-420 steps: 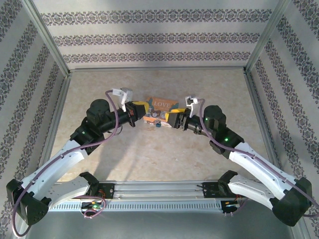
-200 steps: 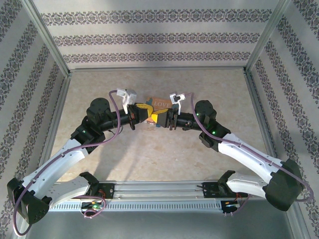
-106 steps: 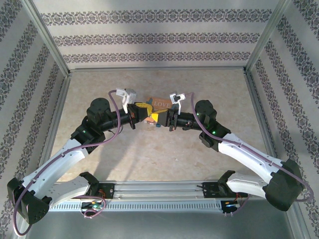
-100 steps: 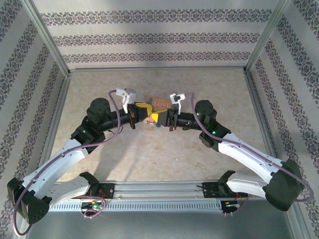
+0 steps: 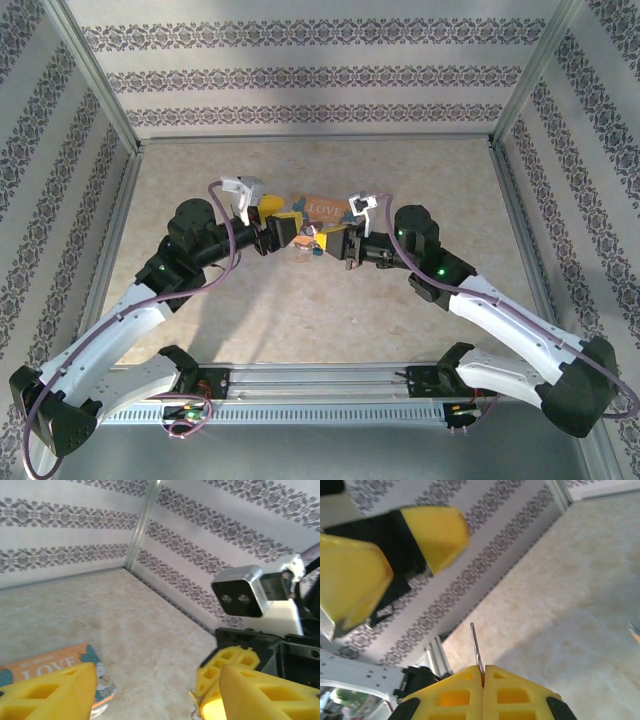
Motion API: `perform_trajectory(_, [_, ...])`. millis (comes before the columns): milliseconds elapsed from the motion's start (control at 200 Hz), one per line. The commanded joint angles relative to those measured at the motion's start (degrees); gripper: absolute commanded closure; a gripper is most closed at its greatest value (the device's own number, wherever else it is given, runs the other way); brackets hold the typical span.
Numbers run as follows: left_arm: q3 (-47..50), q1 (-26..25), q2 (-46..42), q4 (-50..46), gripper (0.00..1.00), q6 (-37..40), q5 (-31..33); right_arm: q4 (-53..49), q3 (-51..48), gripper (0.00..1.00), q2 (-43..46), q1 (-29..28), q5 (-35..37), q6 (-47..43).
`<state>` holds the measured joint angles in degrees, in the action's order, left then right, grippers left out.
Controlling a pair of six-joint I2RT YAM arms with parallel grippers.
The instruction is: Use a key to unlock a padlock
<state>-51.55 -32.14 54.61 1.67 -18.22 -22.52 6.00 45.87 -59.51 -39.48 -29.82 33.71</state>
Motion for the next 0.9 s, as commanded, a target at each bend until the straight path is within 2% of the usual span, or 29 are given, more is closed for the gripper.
perform_trajectory(0, [2.2, 0.6, -1.0, -1.9, 0.27, 1.2, 5.8, -9.7, 1.3, 1.00, 1.0, 1.0, 5.4, -4.6])
perform_trajectory(155, [6.4, 0.6, -0.8, -3.3, 0.14, 2.5, 10.8, -13.3, 1.5, 1.00, -0.3, 3.0, 6.0, -5.6])
perform_trajectory(380, [15.8, 0.6, 0.0, -1.7, 0.09, 0.6, 17.1, -14.5, 1.9, 1.00, -5.1, 5.6, 5.9, -10.7])
perform_trajectory(595, [25.6, 0.6, 2.2, 7.0, 0.06, -5.0, 17.2, -10.5, 1.5, 1.00, -9.0, 6.3, 4.8, -20.9])
perform_trajectory(740, [27.7, 0.6, 5.3, 9.2, 0.06, -6.9, 16.5, -2.9, -1.8, 1.00, -9.0, 7.3, 6.4, -27.0])
perform_trajectory(899, [28.3, 0.6, 10.5, 12.8, 0.06, -9.8, 13.3, 0.6, -1.1, 1.00, -12.6, 9.6, 4.3, -30.2])
